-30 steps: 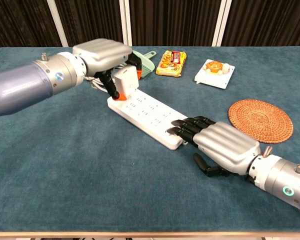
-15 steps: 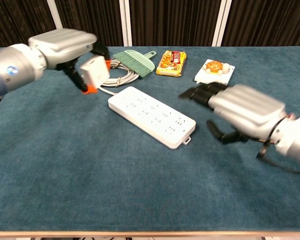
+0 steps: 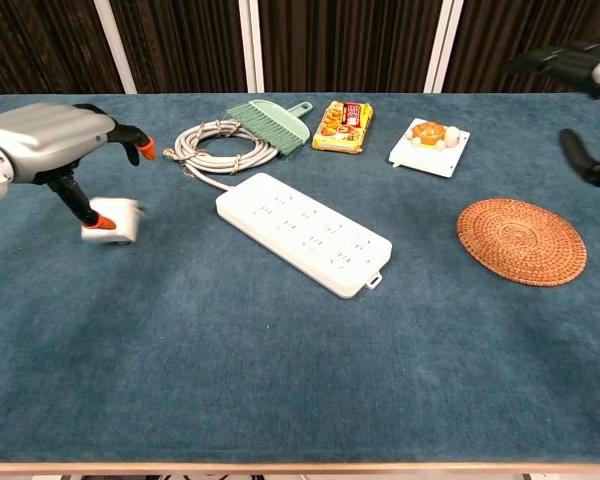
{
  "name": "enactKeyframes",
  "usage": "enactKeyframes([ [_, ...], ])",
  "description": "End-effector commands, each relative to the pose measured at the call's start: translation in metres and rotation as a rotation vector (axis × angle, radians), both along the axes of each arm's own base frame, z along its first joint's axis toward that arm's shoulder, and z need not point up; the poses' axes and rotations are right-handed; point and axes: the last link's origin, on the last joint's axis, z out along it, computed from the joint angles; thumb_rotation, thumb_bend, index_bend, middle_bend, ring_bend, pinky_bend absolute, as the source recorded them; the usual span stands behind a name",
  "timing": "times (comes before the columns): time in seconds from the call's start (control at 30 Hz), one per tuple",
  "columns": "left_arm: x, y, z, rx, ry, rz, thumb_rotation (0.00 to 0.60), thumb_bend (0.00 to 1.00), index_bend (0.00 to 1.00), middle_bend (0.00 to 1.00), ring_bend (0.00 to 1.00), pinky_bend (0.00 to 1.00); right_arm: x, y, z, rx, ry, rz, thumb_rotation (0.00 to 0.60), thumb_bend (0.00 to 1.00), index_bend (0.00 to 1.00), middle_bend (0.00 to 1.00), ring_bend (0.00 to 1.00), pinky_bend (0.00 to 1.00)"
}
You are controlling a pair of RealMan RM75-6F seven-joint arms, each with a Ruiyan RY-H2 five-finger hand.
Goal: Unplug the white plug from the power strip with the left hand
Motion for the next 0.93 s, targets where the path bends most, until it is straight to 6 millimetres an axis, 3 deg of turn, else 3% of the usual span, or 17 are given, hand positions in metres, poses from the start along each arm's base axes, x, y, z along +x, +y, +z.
enactKeyframes([
  [0.03,-0.013,-0.002,0.004,0.030,0.040,0.049,0.600,0.02,0.13,0.18,0.07,0.00,-0.013,0.010,0.014,-0.014,-0.011,-0.039,0.600,0.67,0.02,0.07,0.02,0.03],
  [0.27,-0.025,-0.025,0.022,0.068,-0.027,0.094,0.600,0.02,0.13,0.16,0.07,0.00,-0.042,0.028,0.044,-0.074,-0.028,-0.110,0.600,0.57,0.00,0.00,0.00,0.00],
  [0.33,-0.027,-0.041,0.031,0.085,-0.094,0.098,0.600,0.02,0.12,0.15,0.07,0.00,-0.054,0.036,0.055,-0.100,-0.052,-0.147,0.600,0.54,0.00,0.00,0.00,0.00],
  [0.5,-0.036,-0.088,0.050,0.132,-0.231,0.079,0.600,0.02,0.08,0.10,0.04,0.00,-0.086,0.055,0.080,-0.165,-0.095,-0.243,0.600,0.36,0.00,0.00,0.00,0.00],
  [0.63,-0.054,-0.128,0.061,0.155,-0.273,0.067,0.600,0.01,0.03,0.05,0.00,0.00,-0.109,0.073,0.097,-0.198,-0.160,-0.320,0.600,0.25,0.00,0.00,0.00,0.00],
  [0.93,-0.096,-0.173,0.096,0.230,-0.241,0.049,0.600,0.00,0.00,0.01,0.00,0.00,-0.130,0.106,0.124,-0.237,-0.106,-0.338,0.600,0.19,0.00,0.00,0.00,0.00],
])
